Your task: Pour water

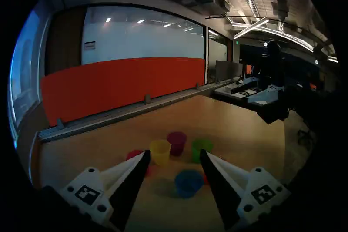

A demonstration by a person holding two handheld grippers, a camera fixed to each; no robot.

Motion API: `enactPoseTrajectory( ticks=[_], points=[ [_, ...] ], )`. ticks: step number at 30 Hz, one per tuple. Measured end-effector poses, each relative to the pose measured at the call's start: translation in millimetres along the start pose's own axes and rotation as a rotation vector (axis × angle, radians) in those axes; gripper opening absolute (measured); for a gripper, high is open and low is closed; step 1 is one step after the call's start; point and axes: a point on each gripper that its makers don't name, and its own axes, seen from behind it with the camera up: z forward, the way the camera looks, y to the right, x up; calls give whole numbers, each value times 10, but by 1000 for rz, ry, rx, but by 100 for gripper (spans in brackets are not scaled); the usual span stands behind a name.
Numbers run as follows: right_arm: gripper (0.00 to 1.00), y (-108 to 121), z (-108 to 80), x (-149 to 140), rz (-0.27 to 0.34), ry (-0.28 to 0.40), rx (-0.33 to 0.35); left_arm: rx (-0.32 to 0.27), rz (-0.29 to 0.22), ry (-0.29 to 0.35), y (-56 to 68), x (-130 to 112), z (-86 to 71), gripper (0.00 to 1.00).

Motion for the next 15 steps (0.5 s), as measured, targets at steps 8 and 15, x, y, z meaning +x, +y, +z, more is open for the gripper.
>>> enactPoseTrajectory(
  ticks=[8, 15],
  points=[
    [99, 1, 138, -223, 0, -46, 18, -18, 12, -51, 29, -262, 118, 84],
    [99, -19, 245, -422, 0, -84, 31, -32, 22, -82, 46, -481, 223, 84]
  ],
)
